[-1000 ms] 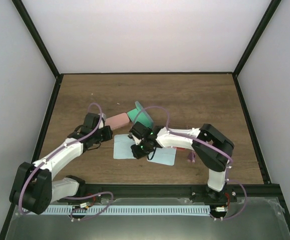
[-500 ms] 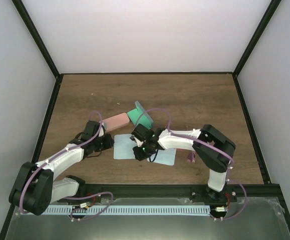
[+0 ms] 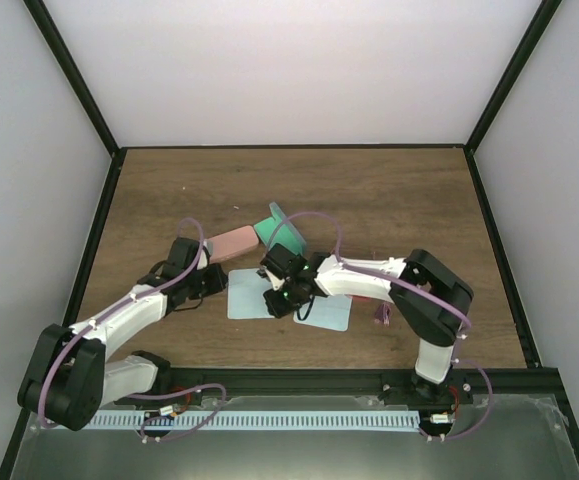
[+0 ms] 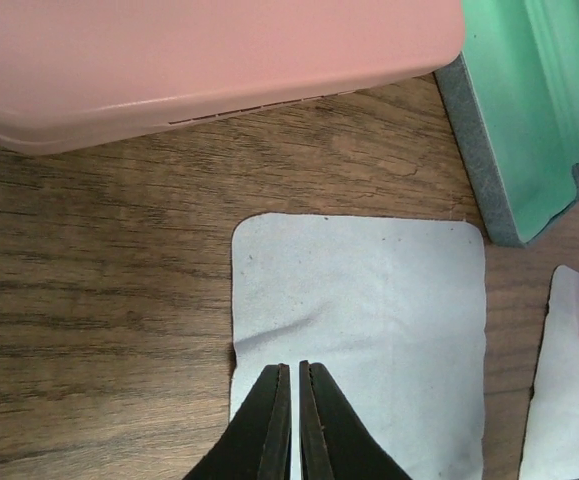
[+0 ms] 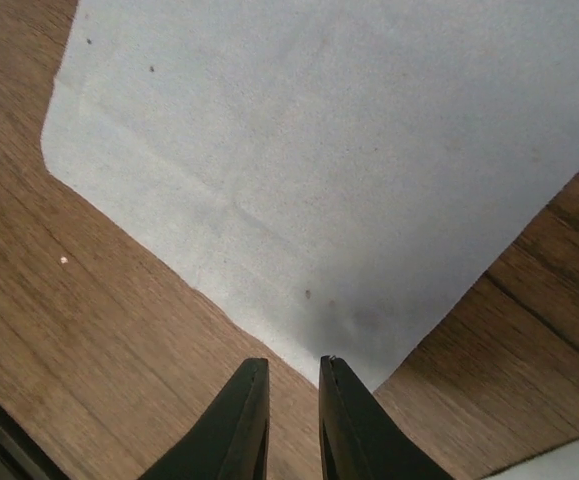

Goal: Organize the sunglasses
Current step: Adjust the glasses cleaning cloth at the center of the board.

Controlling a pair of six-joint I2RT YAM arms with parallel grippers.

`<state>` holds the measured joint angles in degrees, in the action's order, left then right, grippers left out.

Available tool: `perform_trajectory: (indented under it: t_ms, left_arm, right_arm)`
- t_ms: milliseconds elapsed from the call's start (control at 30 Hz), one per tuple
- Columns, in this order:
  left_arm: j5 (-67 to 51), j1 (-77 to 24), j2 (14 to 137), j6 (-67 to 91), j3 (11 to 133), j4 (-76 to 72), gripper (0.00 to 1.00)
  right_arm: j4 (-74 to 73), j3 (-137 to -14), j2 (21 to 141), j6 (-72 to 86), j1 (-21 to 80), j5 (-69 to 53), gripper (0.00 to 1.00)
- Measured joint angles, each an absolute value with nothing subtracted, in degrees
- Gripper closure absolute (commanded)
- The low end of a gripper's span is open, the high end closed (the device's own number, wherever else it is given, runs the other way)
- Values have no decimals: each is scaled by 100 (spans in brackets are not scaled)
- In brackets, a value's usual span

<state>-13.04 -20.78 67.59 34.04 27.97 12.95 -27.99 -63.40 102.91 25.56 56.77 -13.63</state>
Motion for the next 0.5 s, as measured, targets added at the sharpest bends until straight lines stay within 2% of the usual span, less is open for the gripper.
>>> perform_trajectory:
  t_ms: [500]
  left_arm:
    - [-1225, -2078, 6733, 3385, 2808, 1426, 93]
  right_arm:
    - [-2692, -5957, 10254, 2663, 5677, -1389, 87]
